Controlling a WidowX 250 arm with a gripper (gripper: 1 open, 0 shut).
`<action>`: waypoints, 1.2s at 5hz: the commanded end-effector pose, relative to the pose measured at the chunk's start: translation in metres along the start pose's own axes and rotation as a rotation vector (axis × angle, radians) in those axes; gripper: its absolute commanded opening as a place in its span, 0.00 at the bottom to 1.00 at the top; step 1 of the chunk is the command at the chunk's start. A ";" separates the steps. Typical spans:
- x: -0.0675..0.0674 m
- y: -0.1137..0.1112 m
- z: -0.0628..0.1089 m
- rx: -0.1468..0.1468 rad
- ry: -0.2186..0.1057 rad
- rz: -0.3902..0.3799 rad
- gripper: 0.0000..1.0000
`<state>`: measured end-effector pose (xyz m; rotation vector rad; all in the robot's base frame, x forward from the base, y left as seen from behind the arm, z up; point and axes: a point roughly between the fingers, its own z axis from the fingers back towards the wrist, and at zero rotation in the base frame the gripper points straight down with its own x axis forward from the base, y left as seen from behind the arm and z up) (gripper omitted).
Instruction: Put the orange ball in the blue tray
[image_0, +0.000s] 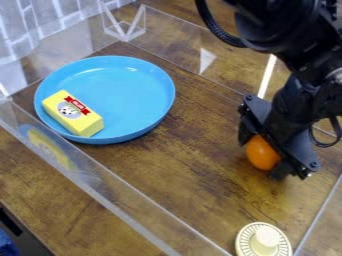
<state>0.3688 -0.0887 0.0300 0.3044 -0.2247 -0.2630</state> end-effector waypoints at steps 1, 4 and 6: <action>0.002 0.019 0.013 0.010 -0.018 0.022 0.00; 0.000 0.028 0.019 0.017 -0.014 0.016 0.00; -0.002 0.034 0.026 0.024 -0.011 0.005 0.00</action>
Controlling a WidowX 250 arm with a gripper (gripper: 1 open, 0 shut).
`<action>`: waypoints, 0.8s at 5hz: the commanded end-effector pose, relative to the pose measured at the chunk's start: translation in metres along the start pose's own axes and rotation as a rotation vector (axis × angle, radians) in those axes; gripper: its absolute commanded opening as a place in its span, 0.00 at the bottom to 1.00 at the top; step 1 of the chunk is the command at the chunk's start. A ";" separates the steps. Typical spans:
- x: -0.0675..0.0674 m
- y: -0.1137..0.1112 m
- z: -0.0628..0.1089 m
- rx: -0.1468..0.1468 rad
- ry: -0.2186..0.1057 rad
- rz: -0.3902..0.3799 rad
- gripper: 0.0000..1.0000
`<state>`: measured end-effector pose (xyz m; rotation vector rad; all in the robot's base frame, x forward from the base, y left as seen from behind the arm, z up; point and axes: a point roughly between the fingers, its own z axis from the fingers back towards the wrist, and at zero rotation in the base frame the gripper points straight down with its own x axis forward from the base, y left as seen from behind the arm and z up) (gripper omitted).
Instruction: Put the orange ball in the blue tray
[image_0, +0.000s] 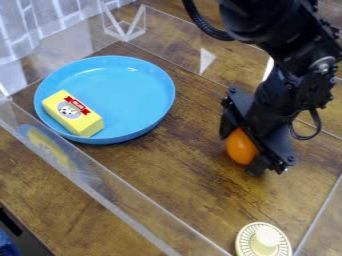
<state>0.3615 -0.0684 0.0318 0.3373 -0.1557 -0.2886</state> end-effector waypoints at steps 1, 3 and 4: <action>0.005 0.021 0.033 0.008 -0.074 0.040 0.00; 0.003 0.026 0.037 0.005 -0.068 0.036 0.00; 0.001 0.028 0.038 0.001 -0.066 0.035 0.00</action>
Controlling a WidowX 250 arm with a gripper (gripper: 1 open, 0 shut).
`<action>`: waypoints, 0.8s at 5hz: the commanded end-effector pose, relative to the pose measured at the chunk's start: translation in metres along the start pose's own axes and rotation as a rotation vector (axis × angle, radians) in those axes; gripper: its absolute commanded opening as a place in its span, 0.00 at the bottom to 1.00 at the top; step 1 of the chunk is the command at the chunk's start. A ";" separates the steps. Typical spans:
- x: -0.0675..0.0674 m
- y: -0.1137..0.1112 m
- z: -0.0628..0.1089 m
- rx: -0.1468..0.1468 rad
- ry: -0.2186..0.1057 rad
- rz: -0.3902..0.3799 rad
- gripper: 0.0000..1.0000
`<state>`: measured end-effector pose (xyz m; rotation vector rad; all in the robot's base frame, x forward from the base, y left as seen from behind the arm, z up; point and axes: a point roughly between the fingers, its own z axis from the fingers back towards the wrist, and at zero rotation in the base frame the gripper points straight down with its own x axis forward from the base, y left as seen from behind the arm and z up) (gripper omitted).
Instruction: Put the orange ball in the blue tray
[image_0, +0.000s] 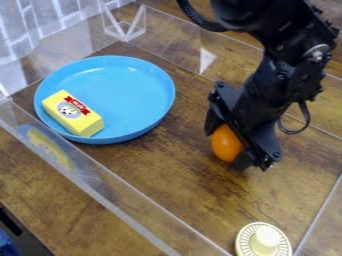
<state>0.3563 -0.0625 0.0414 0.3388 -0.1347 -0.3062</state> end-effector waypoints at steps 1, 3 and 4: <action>0.004 0.023 0.033 0.004 -0.081 0.052 0.00; -0.002 0.044 0.061 0.043 -0.095 0.056 0.00; -0.008 0.071 0.084 0.089 -0.100 0.105 0.00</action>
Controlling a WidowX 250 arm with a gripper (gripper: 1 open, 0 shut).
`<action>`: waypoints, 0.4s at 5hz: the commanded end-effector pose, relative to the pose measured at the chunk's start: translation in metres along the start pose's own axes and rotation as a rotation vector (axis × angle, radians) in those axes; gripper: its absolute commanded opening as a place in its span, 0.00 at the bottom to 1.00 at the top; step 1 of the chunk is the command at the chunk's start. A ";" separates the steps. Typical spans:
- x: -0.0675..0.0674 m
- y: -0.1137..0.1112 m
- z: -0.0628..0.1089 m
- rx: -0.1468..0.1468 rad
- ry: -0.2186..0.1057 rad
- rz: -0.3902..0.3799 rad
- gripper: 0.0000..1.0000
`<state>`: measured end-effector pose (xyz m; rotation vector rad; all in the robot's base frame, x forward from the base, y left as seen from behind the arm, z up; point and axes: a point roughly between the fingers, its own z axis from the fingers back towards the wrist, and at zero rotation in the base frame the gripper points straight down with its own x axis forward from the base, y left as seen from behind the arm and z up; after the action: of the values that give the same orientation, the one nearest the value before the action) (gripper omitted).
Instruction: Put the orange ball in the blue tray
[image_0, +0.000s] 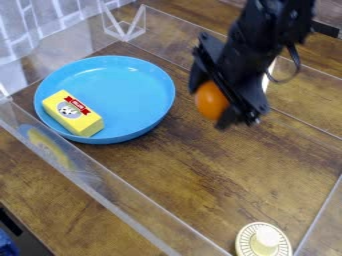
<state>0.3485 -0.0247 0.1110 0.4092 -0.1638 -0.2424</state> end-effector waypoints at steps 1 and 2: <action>-0.007 0.050 0.033 0.024 -0.075 0.083 0.00; -0.029 0.080 0.023 0.036 -0.044 0.146 0.00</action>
<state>0.3339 0.0462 0.1369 0.4229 -0.1631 -0.1201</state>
